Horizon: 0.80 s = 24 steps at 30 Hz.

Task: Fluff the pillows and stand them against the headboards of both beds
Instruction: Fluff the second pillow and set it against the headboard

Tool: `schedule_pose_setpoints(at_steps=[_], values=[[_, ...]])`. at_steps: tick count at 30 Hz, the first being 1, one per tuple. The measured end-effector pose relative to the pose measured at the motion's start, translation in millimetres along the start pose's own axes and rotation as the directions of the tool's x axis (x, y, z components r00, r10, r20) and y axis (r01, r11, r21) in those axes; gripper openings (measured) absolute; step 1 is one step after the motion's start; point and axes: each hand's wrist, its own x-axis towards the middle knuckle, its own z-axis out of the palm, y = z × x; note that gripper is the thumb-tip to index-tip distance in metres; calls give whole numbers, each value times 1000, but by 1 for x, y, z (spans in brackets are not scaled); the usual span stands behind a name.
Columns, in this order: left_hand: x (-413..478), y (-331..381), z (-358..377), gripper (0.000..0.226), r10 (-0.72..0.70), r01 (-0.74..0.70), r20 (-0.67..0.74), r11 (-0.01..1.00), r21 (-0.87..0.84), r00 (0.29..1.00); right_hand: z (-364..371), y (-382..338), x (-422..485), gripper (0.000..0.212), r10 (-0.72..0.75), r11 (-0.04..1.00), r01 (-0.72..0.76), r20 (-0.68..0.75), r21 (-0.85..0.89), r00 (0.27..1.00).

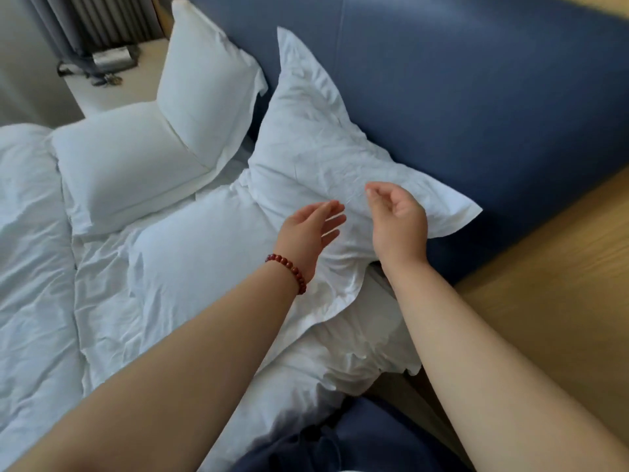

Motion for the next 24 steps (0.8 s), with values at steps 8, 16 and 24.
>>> schedule_pose_setpoints(at_steps=[8, 16, 24], values=[[68, 70, 27, 24, 449, -501, 296, 452, 738, 843, 3, -2, 52, 50, -102, 649, 239, 229, -722, 968], [170, 102, 33, 47, -103, -728, 761, -395, 560, 641, 19, 7, 82, 51, -43, 477, 97, 87, -873, 995], [202, 113, 16, 78, -212, -691, 752, -598, 405, 624, 28, 20, 63, 55, -60, 561, 118, 102, -819, 993]])
